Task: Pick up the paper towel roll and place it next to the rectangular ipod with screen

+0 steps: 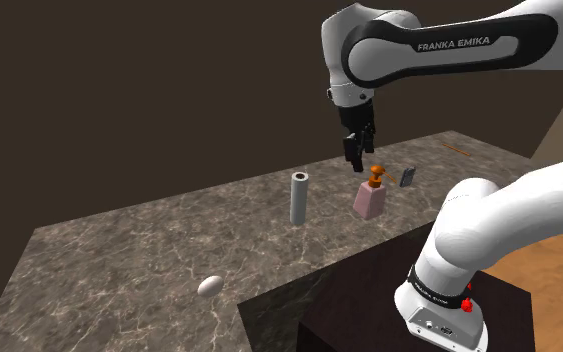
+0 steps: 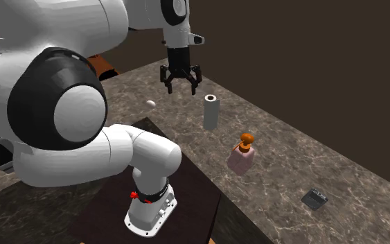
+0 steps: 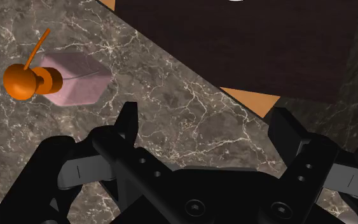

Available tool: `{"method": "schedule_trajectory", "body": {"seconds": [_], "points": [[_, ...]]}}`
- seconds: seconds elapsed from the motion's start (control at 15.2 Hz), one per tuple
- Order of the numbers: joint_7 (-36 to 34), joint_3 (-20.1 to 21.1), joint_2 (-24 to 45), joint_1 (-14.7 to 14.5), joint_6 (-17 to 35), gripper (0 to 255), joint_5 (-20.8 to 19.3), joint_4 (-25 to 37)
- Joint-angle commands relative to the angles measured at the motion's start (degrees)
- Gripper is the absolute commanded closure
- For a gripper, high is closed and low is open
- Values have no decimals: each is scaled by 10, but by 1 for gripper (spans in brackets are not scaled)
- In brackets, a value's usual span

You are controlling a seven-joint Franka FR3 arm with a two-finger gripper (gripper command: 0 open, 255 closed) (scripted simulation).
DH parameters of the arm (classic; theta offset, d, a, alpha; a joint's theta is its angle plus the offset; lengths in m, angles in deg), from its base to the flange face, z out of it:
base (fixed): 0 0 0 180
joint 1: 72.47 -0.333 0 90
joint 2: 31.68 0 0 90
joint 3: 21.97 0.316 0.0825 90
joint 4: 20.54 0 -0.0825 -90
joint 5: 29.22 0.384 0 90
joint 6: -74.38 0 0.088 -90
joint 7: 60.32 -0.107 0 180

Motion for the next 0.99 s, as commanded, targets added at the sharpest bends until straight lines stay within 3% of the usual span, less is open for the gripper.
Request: {"method": "schedule_trajectory", "body": {"seconds": [0.0, 0.46, 0.92], "points": [[0, 0, 0, 0, 0, 0, 0, 0], [99, -52, 144, -2, 109, 0, -21, 38], [197, -84, 304, -8, 190, 0, -15, 116]]}}
